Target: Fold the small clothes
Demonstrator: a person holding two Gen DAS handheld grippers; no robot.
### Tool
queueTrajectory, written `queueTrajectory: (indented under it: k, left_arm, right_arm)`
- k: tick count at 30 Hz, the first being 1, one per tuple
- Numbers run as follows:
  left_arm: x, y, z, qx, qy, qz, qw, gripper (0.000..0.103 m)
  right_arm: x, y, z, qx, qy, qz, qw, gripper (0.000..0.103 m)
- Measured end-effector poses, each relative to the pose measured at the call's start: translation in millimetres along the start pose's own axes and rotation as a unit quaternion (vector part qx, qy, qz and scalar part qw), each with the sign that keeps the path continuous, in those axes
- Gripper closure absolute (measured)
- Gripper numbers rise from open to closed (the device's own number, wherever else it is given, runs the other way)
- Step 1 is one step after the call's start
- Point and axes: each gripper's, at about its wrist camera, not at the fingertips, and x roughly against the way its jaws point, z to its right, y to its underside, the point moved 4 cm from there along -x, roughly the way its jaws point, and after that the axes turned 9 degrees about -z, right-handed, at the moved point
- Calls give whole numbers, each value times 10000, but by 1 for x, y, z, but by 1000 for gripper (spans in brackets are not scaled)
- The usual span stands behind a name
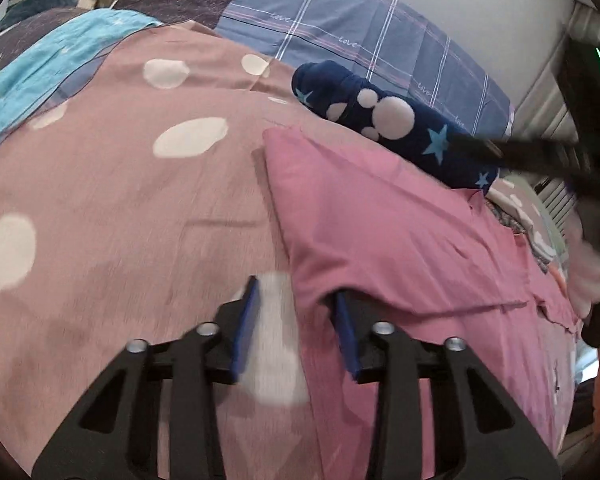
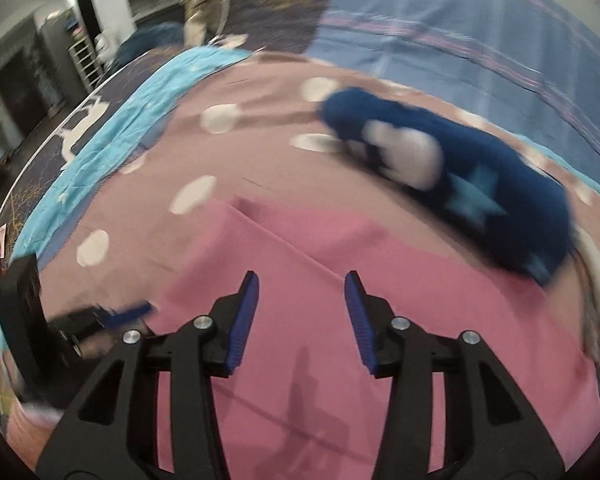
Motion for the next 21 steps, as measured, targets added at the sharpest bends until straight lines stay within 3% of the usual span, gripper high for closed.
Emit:
queueTrajectory:
  k: [3,5,8,13,14,15,16,17,18,19,21]
  left_arm:
    - [-10,-4,4,-146,182,-43,9997,83]
    - [-7,0,3,-153,426,78,9989,83]
    - [-3,1,-12,205,953,200,9950,85]
    - [-5,1,-17,373,1337,190,9901,87]
    - [-3,2,-16,333,1363,243,9898,89]
    - [-1,2,-15,302,1379,293,9896,93]
    - [2,2,-13,266,1390,369,9892,95]
    - [8,3,-11,209,1386,520,9888,96]
    - [14,4,-10,161,1343,668,9886,96]
    - [21,4,-9,116,1273,830,9883,96]
    - [32,6,-3,-30,919,1074,9900,97]
  right_arm:
    - [-35,-38,-37,267,-32,-227,9994,58]
    - [-60,-57,-59,462,71,-429,9980,58]
    - [-87,-70,-84,885,290,-745,9929,58]
    - [-121,-77,-108,1434,894,-1360,9762,58]
    - [-127,-76,-111,1525,994,-1491,9719,61]
    - [-131,-74,-114,1626,1141,-1571,9674,85]
    - [-134,-73,-115,1710,1305,-1613,9632,99]
    - [-135,-72,-115,1760,1446,-1593,9606,99]
    - [-132,-73,-116,1700,1379,-1456,9648,99]
    - [-121,-79,-114,1451,1045,-1157,9770,100]
    - [-94,-90,-105,893,10,-488,9948,100]
